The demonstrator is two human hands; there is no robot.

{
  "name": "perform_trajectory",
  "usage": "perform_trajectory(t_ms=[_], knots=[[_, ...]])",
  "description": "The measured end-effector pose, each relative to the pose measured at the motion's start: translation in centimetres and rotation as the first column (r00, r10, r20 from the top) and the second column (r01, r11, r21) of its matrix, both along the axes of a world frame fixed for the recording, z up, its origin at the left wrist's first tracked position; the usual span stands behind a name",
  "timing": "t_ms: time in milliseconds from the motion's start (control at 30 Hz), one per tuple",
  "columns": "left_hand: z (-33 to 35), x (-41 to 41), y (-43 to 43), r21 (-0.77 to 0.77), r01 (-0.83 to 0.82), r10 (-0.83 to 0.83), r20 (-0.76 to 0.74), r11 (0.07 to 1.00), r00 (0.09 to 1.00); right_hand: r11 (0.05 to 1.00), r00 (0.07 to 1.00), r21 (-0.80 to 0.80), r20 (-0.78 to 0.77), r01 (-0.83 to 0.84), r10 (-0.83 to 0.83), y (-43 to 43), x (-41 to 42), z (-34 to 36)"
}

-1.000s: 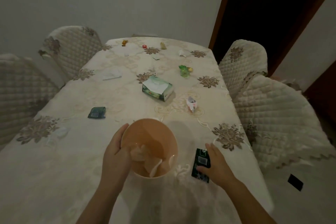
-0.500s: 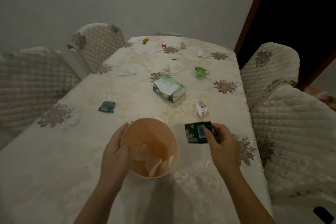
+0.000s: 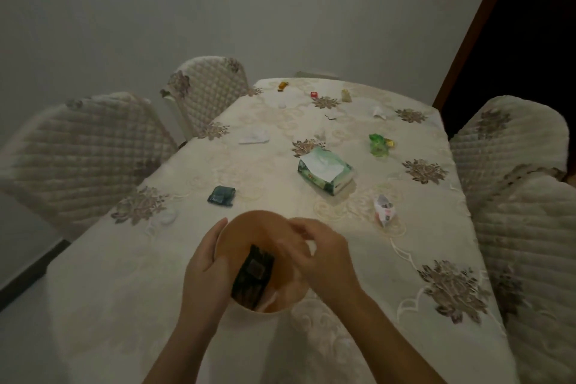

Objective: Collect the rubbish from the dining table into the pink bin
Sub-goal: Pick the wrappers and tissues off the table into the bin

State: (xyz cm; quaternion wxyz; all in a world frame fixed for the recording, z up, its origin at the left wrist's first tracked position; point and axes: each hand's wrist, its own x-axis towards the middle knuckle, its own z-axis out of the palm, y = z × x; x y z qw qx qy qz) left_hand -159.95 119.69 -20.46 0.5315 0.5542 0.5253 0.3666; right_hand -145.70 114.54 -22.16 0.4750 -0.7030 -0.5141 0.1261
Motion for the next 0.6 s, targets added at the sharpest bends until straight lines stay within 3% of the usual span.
perform_trajectory(t_ms=[67, 167, 267, 333, 500, 600], knots=[[-0.1, -0.9, 1.0, 0.014, -0.032, 0.033, -0.027, 0.999, 0.999, 0.985, 0.987, 0.064, -0.049, 0.158, -0.155, 1.0, 1.5, -0.7], [-0.1, -2.2, 2.6, 0.026, -0.107, 0.108, -0.038, 0.994, 0.993, 0.956, 0.968, -0.156, 0.016, 0.248, -0.249, 3.4, 4.6, -3.7], [-0.1, -3.2, 4.2, 0.046, -0.171, 0.172, -0.043, 0.984, 0.984, 0.862, 0.989, -0.485, 0.100, 0.148, -0.113, 5.5, 6.1, -7.6], [-0.3, -3.7, 5.3, 0.068, -0.203, 0.207, -0.063, 0.977, 0.976, 0.800, 0.992, -0.594, 0.124, 0.088, -0.017, 6.8, 6.1, -9.7], [-0.9, -4.6, 7.3, 0.070, -0.234, 0.240, -0.086, 0.970, 0.967, 0.750, 0.963, -0.649, 0.260, 0.125, 0.065, 9.1, 4.9, -12.9], [-0.8, -4.7, 7.7, 0.053, -0.240, 0.243, -0.063, 0.969, 0.968, 0.824, 0.941, -0.541, 0.337, 0.168, 0.029, 9.4, 4.5, -13.7]])
